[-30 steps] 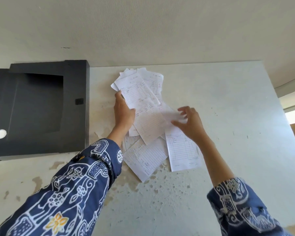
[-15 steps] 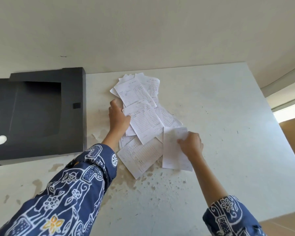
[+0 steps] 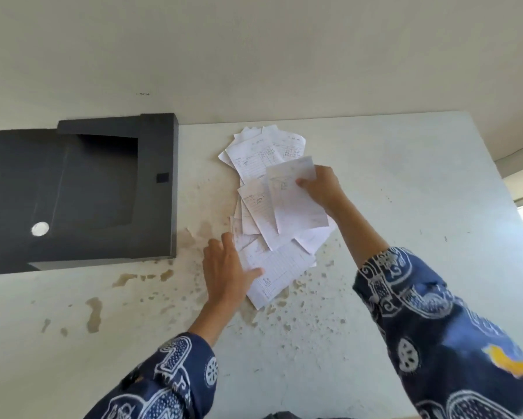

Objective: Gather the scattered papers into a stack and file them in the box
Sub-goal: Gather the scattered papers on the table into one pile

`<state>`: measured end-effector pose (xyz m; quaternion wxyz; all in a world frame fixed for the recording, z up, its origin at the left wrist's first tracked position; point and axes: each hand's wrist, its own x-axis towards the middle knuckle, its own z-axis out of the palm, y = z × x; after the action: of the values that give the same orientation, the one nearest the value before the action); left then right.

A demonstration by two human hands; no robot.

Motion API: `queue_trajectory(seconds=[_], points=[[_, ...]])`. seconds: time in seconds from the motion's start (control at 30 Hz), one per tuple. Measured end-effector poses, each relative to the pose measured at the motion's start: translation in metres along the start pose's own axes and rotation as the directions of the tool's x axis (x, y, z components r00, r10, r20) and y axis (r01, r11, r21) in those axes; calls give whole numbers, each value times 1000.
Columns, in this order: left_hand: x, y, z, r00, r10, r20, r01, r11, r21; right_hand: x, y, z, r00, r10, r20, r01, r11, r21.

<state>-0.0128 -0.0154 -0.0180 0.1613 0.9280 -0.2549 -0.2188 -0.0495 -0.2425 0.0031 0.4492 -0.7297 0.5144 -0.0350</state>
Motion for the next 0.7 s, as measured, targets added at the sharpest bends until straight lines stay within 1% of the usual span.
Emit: queue_trajectory(seconds=[0.07,0.1,0.17,0.23,0.3,0.37,0.43,0.5,0.57,0.63,0.7], points=[[-5,0,4,1000,12,18,-13,998,67,6,-3,10,998,-42,-42,34,984,-175],[-5,0,6,1000,7,30,-9,998,65,6,-3,14,994,-82,-77,60,965,-255],[-3,1,7,999,-16,49,14,1000,21,-1,-1,18,968,-213,-135,148,913,-381],[0,1,5,998,-39,53,41,999,-25,-13,3,22,923,-362,-128,266,843,-467],[4,-3,0,997,-63,43,66,995,-69,-28,7,26,887,-460,-41,390,794,-467],[9,-11,-7,997,-59,49,63,993,-97,-44,8,30,854,-510,105,507,768,-391],[16,-20,-15,999,-16,38,20,995,-95,-61,9,36,796,-528,295,602,738,-305],[24,-24,-27,999,35,8,-34,991,-131,-71,7,45,738,-523,425,657,700,-280],[31,-22,-40,997,70,-20,-73,984,-160,-74,4,55,723,-517,459,674,673,-304],[36,-18,-51,996,70,-56,-80,974,-213,-72,1,63,732,-522,438,674,653,-346],[39,-16,-57,995,2,-95,-31,951,-307,-68,-2,69,744,-528,409,666,630,-399]])
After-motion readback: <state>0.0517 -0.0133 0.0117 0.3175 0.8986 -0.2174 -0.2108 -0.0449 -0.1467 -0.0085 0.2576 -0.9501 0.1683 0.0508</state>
